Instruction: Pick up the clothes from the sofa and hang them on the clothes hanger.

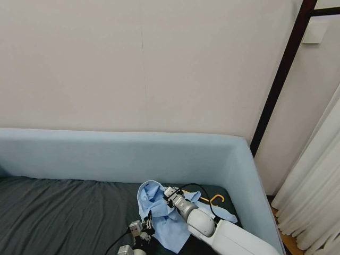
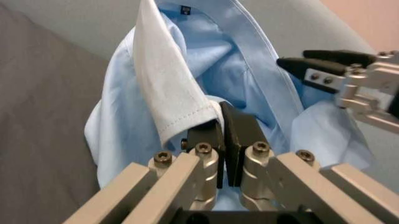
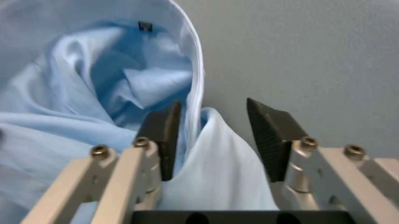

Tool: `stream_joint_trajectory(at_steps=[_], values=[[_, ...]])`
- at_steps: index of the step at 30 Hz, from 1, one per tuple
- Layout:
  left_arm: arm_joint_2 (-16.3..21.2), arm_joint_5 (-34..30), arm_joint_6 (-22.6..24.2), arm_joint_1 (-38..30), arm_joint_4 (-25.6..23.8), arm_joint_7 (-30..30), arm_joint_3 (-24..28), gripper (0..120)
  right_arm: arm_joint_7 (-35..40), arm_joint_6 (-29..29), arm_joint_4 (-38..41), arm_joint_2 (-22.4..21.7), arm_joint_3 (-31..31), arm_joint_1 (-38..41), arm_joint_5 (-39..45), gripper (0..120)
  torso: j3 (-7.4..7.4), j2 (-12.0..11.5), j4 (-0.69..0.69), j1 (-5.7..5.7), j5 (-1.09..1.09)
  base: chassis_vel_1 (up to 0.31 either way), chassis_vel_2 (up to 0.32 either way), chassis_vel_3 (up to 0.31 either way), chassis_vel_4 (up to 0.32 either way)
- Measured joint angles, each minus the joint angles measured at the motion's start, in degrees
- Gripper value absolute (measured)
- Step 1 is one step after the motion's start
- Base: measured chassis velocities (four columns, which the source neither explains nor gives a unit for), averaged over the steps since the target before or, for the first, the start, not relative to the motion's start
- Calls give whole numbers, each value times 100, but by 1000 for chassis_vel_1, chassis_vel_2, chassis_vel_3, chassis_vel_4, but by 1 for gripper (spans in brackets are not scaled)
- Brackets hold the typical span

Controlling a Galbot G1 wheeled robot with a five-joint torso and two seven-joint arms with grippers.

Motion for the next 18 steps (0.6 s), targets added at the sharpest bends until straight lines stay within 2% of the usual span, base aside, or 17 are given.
stream_joint_trajectory(at_steps=[3, 5, 7, 11, 12, 13, 15, 18], values=[[41, -8, 2, -3, 6, -2, 4, 0, -71, 153, 284, -91, 355, -345, 158, 61, 0, 0, -1, 0, 0, 0, 0, 0, 0], [44, -9, 3, -2, 11, -2, 4, 0, -74, 170, 325, -100, 413, -399, 190, 62, 0, 0, -1, 0, 0, 0, 0, 0, 0], [46, -11, 1, 11, 39, -2, -3, 0, -75, 218, 563, -123, 746, -724, 384, 72, 0, 0, -1, 0, 0, 0, 0, 0, 0], [51, -11, -6, 38, 43, -3, -14, 0, -96, 245, 741, -175, 1069, -1050, 205, 84, 0, 0, 0, 0, 0, 0, 0, 0, 0], [62, -5, -10, 60, 32, -6, -22, 0, -123, 291, 910, -262, 1241, -1274, 95, 91, 0, 0, -1, 0, 0, 0, 0, 0, 0], [69, -1, -15, 73, 9, -6, -28, 0, -117, 272, 1042, -303, 1295, -1381, 198, 95, 0, 0, -1, 0, -1, 0, 0, 0, 0], [86, 1, -25, 89, -18, -7, -44, 0, -94, 225, 1284, -349, 1361, -1564, 514, 97, 0, 0, -2, 0, 0, 0, 0, 0, 0], [153, 10, -53, 143, -82, -7, -103, 0, -1, 135, 1734, -269, 1484, -1865, 1562, 100, 0, 1, -2, 0, -1, 0, 0, 0, 0]])
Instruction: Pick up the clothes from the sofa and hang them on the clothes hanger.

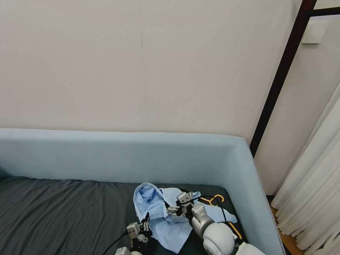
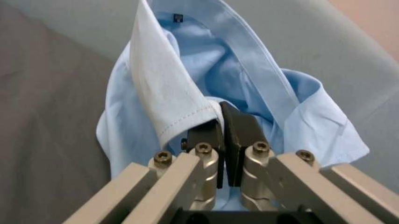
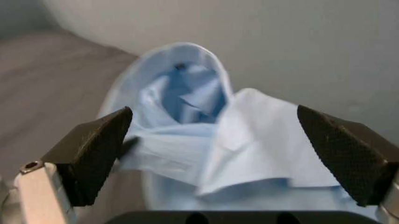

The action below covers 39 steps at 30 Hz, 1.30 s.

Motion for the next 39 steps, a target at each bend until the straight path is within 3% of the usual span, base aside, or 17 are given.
stream_joint_trajectory(at_steps=[6, 16, 23, 32, 39], values=[[133, 25, -49, 121, -115, 51, -92, 0, 329, -133, 65, 441, -107, 266, 1359, 100, 0, 0, 1, 0, -1, 0, 0, 0, 0], [153, 184, -154, 283, -178, 114, -221, 0, 1076, -469, -1051, 1311, -562, 975, 2079, 100, 1, 0, 2, 0, -1, 0, 0, 0, 0], [251, 347, -295, 458, -322, 211, -262, 0, 1615, -1010, -1294, 1580, -477, 863, 2534, 100, 1, 0, 1, 1, -1, 0, 0, 0, 0], [591, 500, -502, 964, -824, 328, -532, 0, 1652, -1039, -1932, 1904, -119, 893, 2390, 100, 0, 0, 3, 0, 1, 0, 0, 0, 0], [706, 421, -550, 1198, -1063, 331, -857, 0, 1282, -776, -2003, 1480, -145, 969, 1383, 100, 1, -1, 1, 1, 1, 0, 0, 0, 0]])
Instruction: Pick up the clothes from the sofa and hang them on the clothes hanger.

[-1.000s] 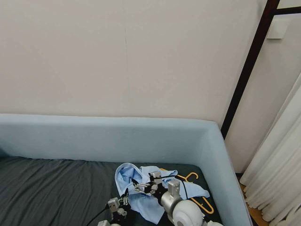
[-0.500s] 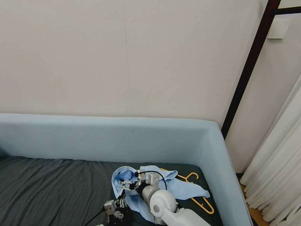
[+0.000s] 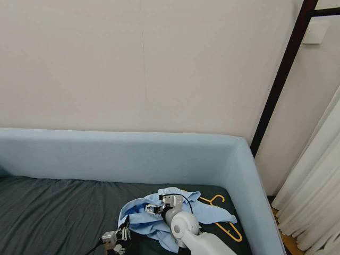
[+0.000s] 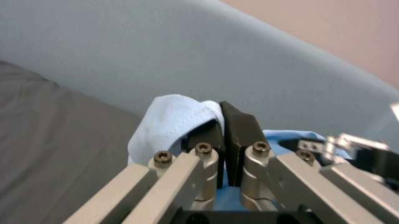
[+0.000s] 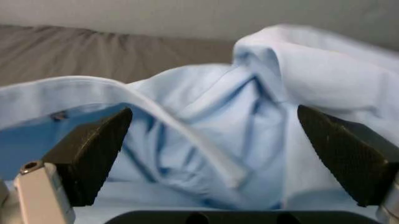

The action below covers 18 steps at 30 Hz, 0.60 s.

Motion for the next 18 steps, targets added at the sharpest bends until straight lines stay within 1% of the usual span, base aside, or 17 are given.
stream_joint_trajectory(at_steps=[2, 3, 4, 8, 10, 12, 13, 14, 18], values=[[-4, -84, -1, -12, -27, -12, -88, 0, -279, 163, 99, -322, -147, 35, -735, 100, 0, 0, 0, 0, 0, 0, 0, 0, 0], [-12, -113, 1, -33, -32, -17, -121, 0, -389, 220, 110, -441, -195, 68, -933, 100, 0, 1, 0, 0, -1, 0, 0, 0, 0], [-12, -113, 1, -33, -32, -17, -121, 0, -389, 220, 110, -441, -195, 68, -933, 100, 0, 1, 0, 0, -1, 0, 0, 0, 0], [-27, -148, 16, -46, -47, -29, -161, 0, -673, 232, 368, -683, -367, -14, -1100, 100, 0, 0, 0, 0, 0, 0, 0, 0, 0], [-29, -149, 16, -37, -54, -29, -162, 0, -712, 236, 429, -707, -417, -62, -1121, 100, 0, 0, 0, 0, 0, 0, 0, 0, 0], [-39, -133, 15, -6, -59, -28, -164, 0, -721, 219, 572, -687, -440, -176, -985, 100, 0, 0, -1, 0, 0, 0, 0, 0, 0], [-43, -105, 9, 15, -59, -22, -164, 0, -704, 162, 682, -647, -434, -229, -782, 100, 0, 0, 0, 0, 0, 0, 0, 0, 0], [-43, -105, 9, 15, -59, -22, -164, 0, -704, 162, 682, -647, -434, -229, -782, 100, 0, 0, 0, 0, 0, 0, 0, 0, 0], [-47, 19, -57, 99, -57, -2, -142, 0, -521, -13, 946, -514, -462, -267, -121, 100, 0, 0, 0, 0, 0, 0, 0, 0, 0]])
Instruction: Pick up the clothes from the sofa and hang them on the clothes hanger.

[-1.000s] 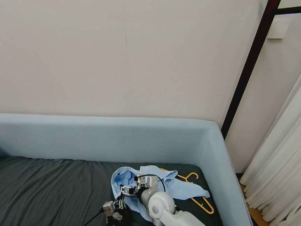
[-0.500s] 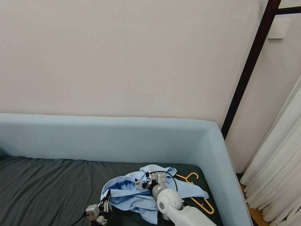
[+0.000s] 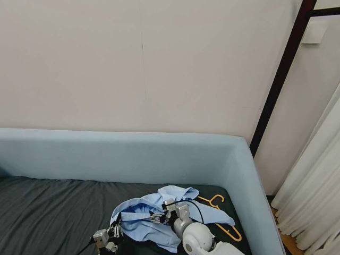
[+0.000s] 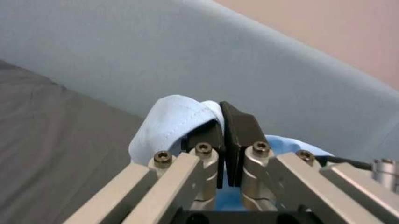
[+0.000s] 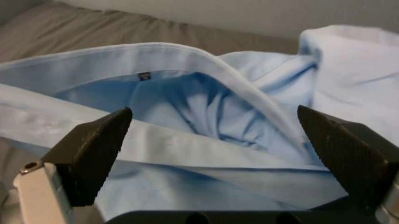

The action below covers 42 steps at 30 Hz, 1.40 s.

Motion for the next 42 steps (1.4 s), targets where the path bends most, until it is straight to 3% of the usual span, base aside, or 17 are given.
stream_joint_trajectory(at_steps=[10, 20, 25, 28, 31, 32, 42], values=[[14, 30, -105, 228, -39, 45, -52, 0, -57, 79, -775, 360, 26, 161, -144, 95, 0, 0, 0, 0, 0, 0, 0, 0, 0], [-60, 29, -125, 209, -55, 51, -54, 0, -244, 118, -1281, 260, 24, 282, -449, 84, 0, 0, 0, 0, 0, 0, 0, 0, 0], [-67, 34, -115, 206, -76, 47, -36, 0, -368, 162, -1383, 221, -133, 297, -811, 73, 0, 0, 0, 0, 0, 0, 0, 0, 0], [-62, 36, -109, 229, -110, 41, -44, 0, -428, 220, -1516, 235, -248, 332, -1119, 60, 0, 0, 0, 0, 0, 0, 0, 0, 0], [-65, 35, -107, 247, -138, 39, -60, 0, -436, 275, -1612, 261, -271, 362, -1249, 56, 0, 0, 0, 0, 0, 0, 0, 0, 0], [-68, 34, -108, 261, -152, 39, -67, 0, -436, 299, -1666, 281, -273, 390, -1336, 49, 0, 0, 0, 0, 0, 0, 0, 0, 0], [-160, 38, -108, 269, -145, 36, -79, 0, -463, 340, -1699, 102, -478, 459, -1623, 15, 0, 0, 0, 0, 0, 0, 0, 0, 0]])
